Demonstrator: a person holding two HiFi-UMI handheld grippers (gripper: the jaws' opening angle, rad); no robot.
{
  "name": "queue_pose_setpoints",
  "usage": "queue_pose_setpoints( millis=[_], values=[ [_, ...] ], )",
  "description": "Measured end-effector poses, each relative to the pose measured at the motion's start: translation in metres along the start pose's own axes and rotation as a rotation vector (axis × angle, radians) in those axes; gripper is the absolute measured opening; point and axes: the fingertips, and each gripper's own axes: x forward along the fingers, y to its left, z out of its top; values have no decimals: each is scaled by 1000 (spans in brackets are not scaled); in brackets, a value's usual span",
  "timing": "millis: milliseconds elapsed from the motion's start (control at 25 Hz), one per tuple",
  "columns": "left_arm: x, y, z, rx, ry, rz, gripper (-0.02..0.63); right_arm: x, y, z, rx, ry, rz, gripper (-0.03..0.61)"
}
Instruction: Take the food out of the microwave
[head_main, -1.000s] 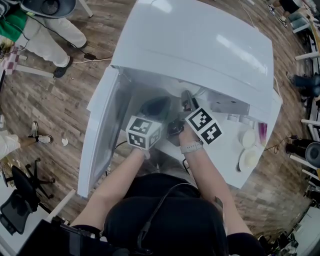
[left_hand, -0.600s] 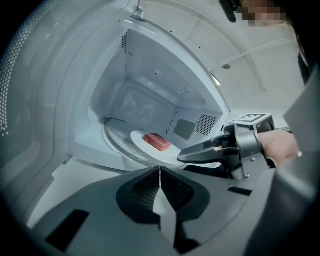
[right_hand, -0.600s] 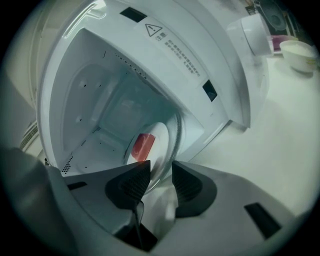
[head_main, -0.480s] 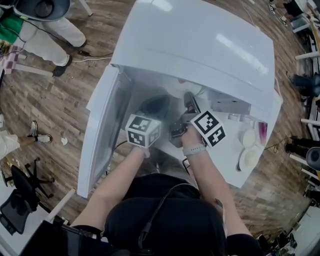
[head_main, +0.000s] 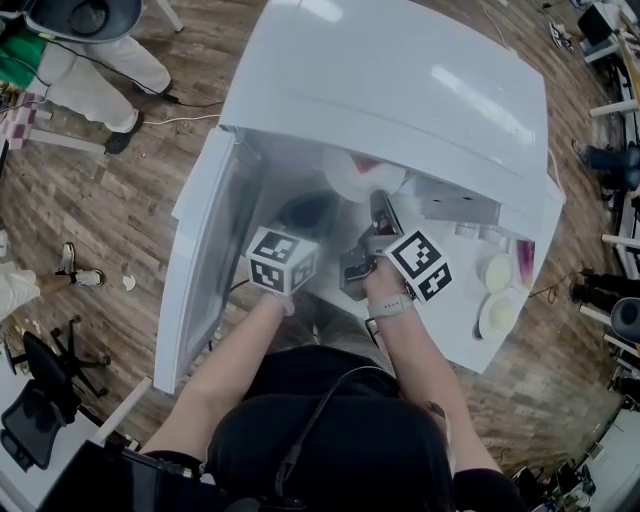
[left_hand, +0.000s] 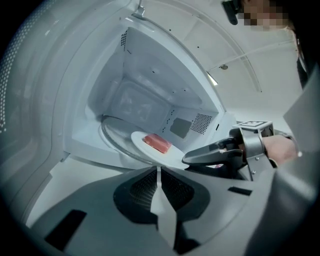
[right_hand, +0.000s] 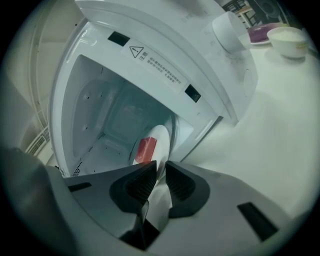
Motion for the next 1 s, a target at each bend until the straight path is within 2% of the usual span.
queue_pose_setpoints(
  millis=[280,440,560,760,1000],
  values=[
    [-5,-8,-8,-97,3,-18,20,-4,1,0,18,-14,59,64],
    [-5,-14,-12,-203,-3,-46,89,-7,1,0,1,-15,82,63],
    [-7,-19,-12,-256,-15,-68,94,-11,3,-1,-4,-15,102,61],
    [-8,-32,-6,-388,-60,-160,94,-16,2,-3,-7,-5,122,60],
    [-4,-33,-4,-468,-81,-152,94,-22,0,-4,-8,-1,139,58]
  ],
)
